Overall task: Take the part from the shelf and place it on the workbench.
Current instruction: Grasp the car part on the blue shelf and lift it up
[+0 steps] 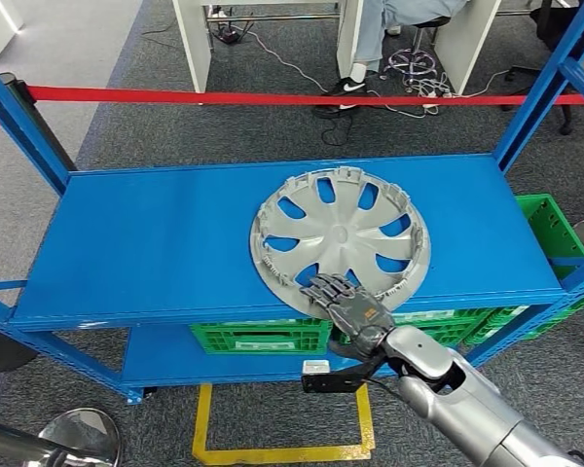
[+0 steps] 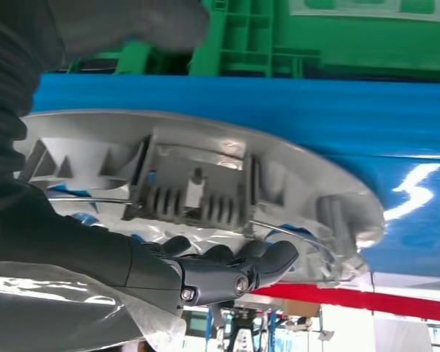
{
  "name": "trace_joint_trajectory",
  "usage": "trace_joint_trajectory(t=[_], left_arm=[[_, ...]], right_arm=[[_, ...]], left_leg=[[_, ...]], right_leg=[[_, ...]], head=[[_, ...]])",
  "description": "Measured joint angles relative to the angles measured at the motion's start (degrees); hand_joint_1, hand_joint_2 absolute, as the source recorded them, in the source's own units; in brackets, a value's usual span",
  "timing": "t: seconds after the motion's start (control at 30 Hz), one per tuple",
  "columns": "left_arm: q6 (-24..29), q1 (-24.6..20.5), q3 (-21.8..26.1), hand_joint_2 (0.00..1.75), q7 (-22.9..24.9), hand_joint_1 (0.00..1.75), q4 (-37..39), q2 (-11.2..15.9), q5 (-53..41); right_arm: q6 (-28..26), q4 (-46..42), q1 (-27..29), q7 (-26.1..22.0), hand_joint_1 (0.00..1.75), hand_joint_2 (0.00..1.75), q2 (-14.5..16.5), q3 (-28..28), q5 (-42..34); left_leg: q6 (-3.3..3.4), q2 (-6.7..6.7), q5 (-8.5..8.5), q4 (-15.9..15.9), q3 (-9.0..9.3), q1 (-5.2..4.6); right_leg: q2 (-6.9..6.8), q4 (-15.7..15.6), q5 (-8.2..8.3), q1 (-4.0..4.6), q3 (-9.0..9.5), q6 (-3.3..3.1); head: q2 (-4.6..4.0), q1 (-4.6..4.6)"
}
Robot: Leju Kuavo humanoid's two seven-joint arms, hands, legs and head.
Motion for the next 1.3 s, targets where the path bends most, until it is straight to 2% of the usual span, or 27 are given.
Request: trace_joint_trajectory(t=[0.07,0.67,0.7,0.73,0.83,0.87,1.3], left_arm=[[-0.01,0.01,-0.01,1.75,0.01,0.0,0.09,0.05,0.2],[-0.01,0.02,-0.03,1.75,0.01,0.0,0.59,0.14,0.34],[-0.02,0.02,-0.03,1.75,0.01,0.0,0.61,0.14,0.35],[-0.02,0.02,-0.03,1.75,0.01,0.0,0.63,0.14,0.37],[-0.03,0.02,-0.03,1.75,0.01,0.0,0.69,0.15,0.45],[-0.03,0.02,-0.04,1.75,0.01,0.0,0.71,0.15,0.49],[-0.08,0.1,-0.21,1.75,0.01,0.0,0.81,0.29,1.01]], right_arm=[[-0.01,0.02,-0.17,-0.03,1.75,1.75,0.17,0.31,-0.29],[0.02,0.05,-1.77,-0.17,1.75,1.75,0.97,1.3,-0.39],[0.02,0.05,-1.78,-0.19,1.7,1.75,0.97,1.35,-0.39],[0.02,0.08,-1.79,-0.2,1.47,1.75,0.99,1.39,-0.39],[0.03,0.29,-1.95,-0.07,0.21,1.75,1.08,1.49,-0.4],[0.04,0.39,-2.03,0.06,0.0,1.75,1.1,1.51,-0.39],[0.57,0.3,-2.55,0.26,0.0,1.75,1.11,1.59,-1.17]], left_leg=[[0.0,0.0,0.0,0.0,0.0,0.0],[0.0,0.0,0.0,0.0,0.01,0.0],[0.0,0.0,0.0,0.0,0.01,0.0],[0.0,0.0,0.0,0.0,0.01,0.0],[0.0,0.0,0.0,0.0,0.01,0.0],[0.0,0.0,0.0,0.0,0.01,0.0],[0.0,0.01,0.0,0.0,0.12,0.0]], right_leg=[[0.01,0.0,0.0,0.0,0.0,0.0],[0.0,-0.01,0.0,0.0,0.01,0.0],[0.0,-0.01,0.0,0.0,0.01,0.0],[0.0,-0.01,0.0,0.0,0.01,0.0],[0.01,-0.01,0.0,0.0,0.01,0.0],[0.01,-0.01,0.0,0.0,0.01,0.0],[0.01,-0.01,0.0,0.0,0.09,0.0]], head=[[0.0,0.01],[0.0,0.0],[0.0,0.01],[0.0,0.01],[0.0,0.01],[0.0,0.01],[0.0,0.01]])
